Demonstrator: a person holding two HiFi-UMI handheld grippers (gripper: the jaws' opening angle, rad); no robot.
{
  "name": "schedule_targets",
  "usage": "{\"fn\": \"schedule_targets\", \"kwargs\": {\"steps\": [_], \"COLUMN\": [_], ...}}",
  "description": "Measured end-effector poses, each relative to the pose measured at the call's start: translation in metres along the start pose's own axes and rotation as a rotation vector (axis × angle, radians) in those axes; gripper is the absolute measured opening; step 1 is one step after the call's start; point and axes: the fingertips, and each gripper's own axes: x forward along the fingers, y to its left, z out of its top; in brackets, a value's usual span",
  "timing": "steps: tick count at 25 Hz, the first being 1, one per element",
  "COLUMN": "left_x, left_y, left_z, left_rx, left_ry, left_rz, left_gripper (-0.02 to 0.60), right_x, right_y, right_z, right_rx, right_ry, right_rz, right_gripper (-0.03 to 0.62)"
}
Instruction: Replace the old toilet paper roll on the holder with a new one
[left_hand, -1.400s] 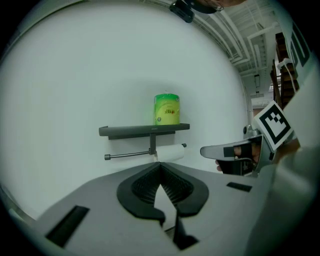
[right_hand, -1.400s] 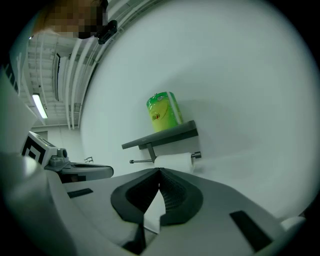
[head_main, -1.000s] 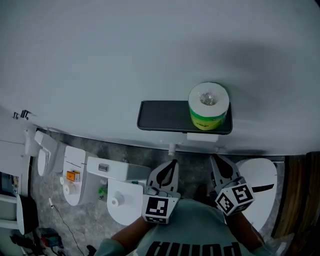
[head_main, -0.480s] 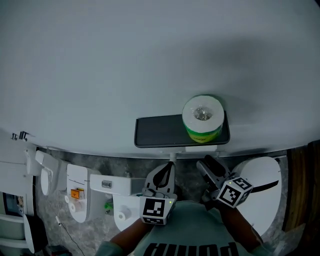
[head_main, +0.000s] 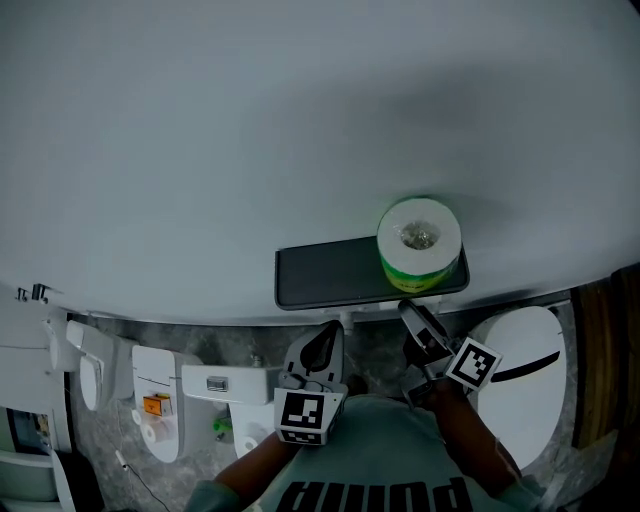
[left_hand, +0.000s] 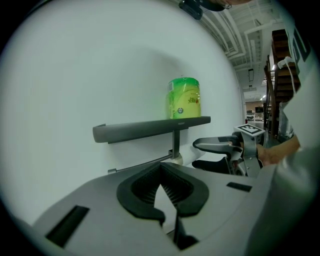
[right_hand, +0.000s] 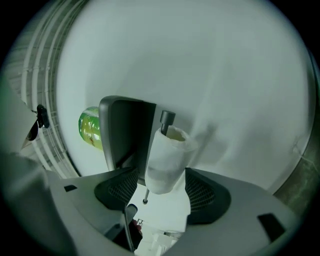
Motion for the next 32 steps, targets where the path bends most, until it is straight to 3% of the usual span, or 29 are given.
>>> {"fn": "schedule_targets", "kwargs": {"steps": [7, 14, 18, 32], "left_x": [-0.003, -0.009, -0.010, -0.013], "left_y": [0.015, 0.023, 0.024, 0.014], "left_z": [-0.002, -0.005, -0.006, -0.004], "left_rx": [0.017, 0.021, 0.015, 0.017], "left_ry": [-0.005, -0.012, -0.015, -0.025], "left_rz": [0.000, 0.018, 0.022, 0.015], "left_gripper": [0.005, 0.005, 0.005, 0.005], "right_x": [0.016, 0.019, 0.018, 0.013], "right_y": [0.002, -0.006, -0.005, 0.008], "right_z": [0.007, 0.014, 0.017, 0.029], "right_rx": [0.080, 0.135, 0.125, 0.095], "right_ry": [-0.070, -0.124, -0.140, -0.148], "right_rz": [0.032, 0.001, -0.010, -0.013], "right_gripper": [0.282, 0.278, 0.216, 0.207]}}
